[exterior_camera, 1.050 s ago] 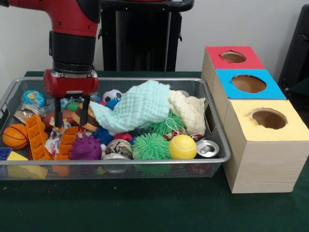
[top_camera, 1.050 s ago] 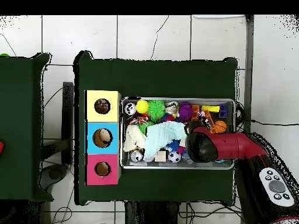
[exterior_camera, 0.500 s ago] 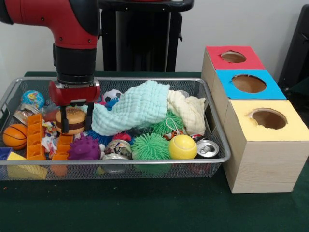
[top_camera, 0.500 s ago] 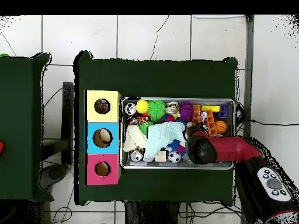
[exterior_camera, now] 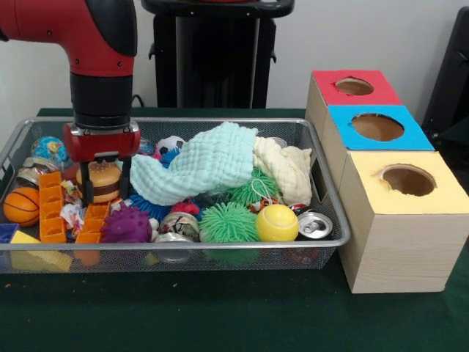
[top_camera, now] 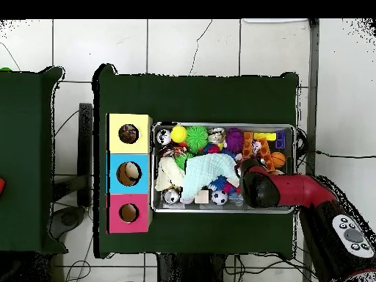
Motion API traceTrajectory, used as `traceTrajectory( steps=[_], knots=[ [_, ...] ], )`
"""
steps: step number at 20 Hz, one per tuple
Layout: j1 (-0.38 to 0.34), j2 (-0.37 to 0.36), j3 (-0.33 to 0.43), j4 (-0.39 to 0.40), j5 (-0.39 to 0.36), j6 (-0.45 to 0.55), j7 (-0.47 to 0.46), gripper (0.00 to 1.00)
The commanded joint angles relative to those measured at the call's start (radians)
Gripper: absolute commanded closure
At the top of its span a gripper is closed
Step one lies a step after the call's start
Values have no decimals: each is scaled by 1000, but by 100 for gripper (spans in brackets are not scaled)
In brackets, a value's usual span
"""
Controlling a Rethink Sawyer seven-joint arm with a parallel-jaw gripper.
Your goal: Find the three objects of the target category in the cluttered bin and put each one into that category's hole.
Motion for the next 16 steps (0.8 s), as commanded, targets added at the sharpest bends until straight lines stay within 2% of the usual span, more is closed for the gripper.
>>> traceTrajectory(
  steps=[1, 6, 11, 16],
  knots=[
    [-53, 44, 85, 36, -63, 134, -161, 0],
    [-59, 10, 109, 32, -37, 197, -182, 0],
    [-23, -33, 134, 15, 11, 287, -178, 0],
    [-17, -43, 156, -8, 14, 341, -186, 0]
  ],
)
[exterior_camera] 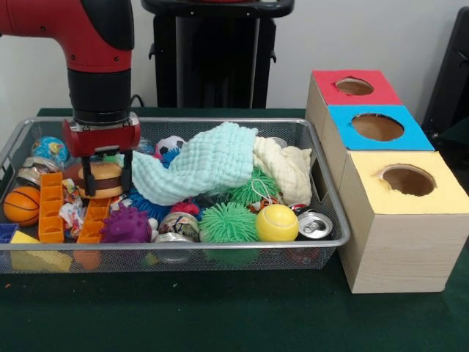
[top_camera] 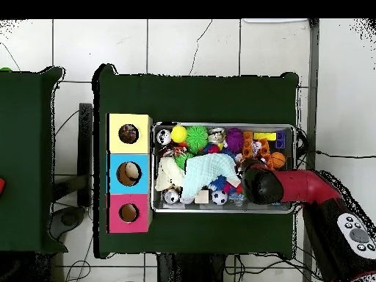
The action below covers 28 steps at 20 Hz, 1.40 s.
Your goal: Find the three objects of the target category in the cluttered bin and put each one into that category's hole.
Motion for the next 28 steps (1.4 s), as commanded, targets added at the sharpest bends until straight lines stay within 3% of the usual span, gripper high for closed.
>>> traceTrajectory(
  steps=[1, 5, 11, 21, 28],
  knots=[
    [10, -16, 89, -13, 11, 194, -184, 0],
    [-3, 1, 99, -32, -16, 192, -189, 0],
    [-2, 1, 111, -58, 1, 228, -182, 0],
    [19, 34, 95, -122, 20, 242, -106, 0],
    [-19, 69, 87, -155, 30, 226, -91, 0]
  ],
)
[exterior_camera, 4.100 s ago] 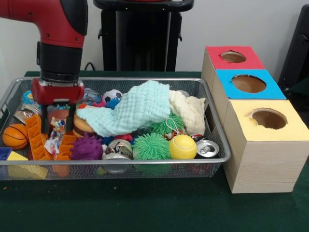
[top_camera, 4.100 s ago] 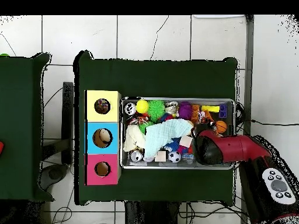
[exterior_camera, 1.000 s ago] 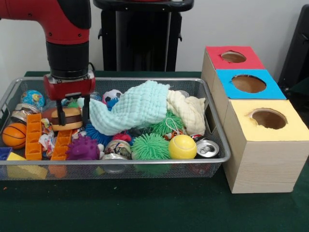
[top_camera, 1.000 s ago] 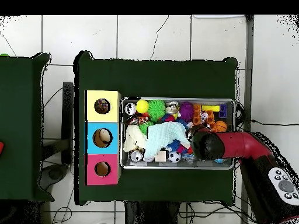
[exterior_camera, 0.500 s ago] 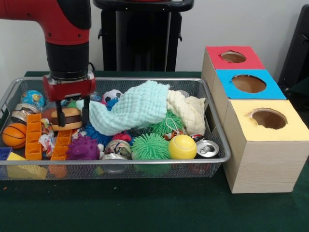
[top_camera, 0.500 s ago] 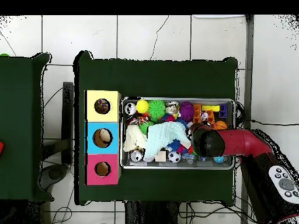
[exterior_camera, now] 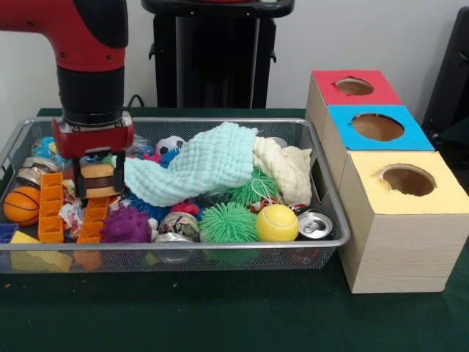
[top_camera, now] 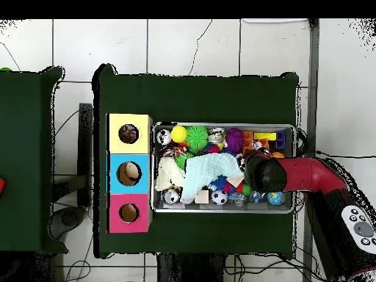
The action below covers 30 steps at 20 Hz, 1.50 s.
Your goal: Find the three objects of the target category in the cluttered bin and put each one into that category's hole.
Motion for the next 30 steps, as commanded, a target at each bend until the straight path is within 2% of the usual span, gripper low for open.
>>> traceTrajectory(
  steps=[1, 5, 15, 25, 30],
  knots=[
    [-23, 75, 44, -83, 21, 100, -102, 0],
    [-33, 89, 47, -81, 8, 82, -116, 0],
    [-119, 163, 46, -83, -39, 3, -129, 0],
    [-176, 216, 81, -107, -105, -25, -210, 0],
    [-219, 242, 115, -94, -136, -51, -269, 0]
  ],
)
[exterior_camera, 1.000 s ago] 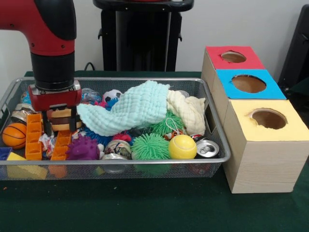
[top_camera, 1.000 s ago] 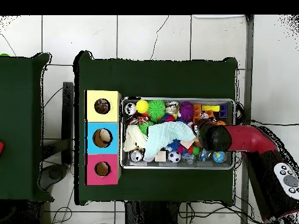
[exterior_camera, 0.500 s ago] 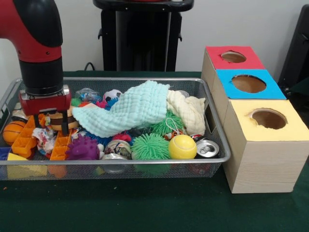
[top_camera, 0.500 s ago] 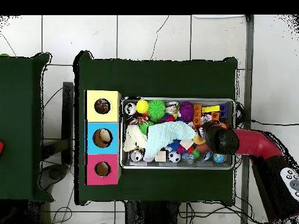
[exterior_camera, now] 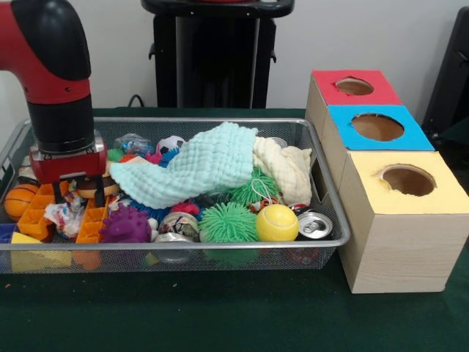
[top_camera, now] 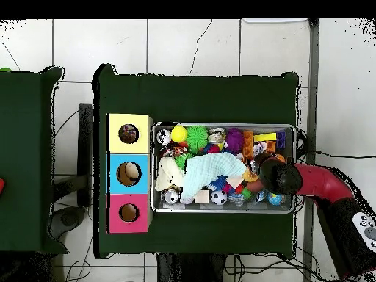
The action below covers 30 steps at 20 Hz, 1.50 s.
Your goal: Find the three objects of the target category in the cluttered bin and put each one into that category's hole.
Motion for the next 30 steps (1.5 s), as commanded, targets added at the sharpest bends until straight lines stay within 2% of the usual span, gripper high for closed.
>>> traceTrajectory(
  steps=[1, 12, 15, 17, 20, 21, 24, 30],
  knots=[
    [-72, 96, 49, -39, -144, -16, -263, 100],
    [-93, 102, 82, -28, -185, -24, -281, 100],
    [-83, 85, 81, -16, -197, -25, -258, 100],
    [-61, 38, 79, 22, -200, -18, -234, 100],
    [-8, -48, 67, 105, -185, -24, -138, 100],
    [3, -59, 66, 119, -184, -26, -120, 100],
    [53, -94, 48, 177, -166, -57, 9, 100],
    [118, -122, 18, 224, -179, -105, 78, 100]
  ],
)
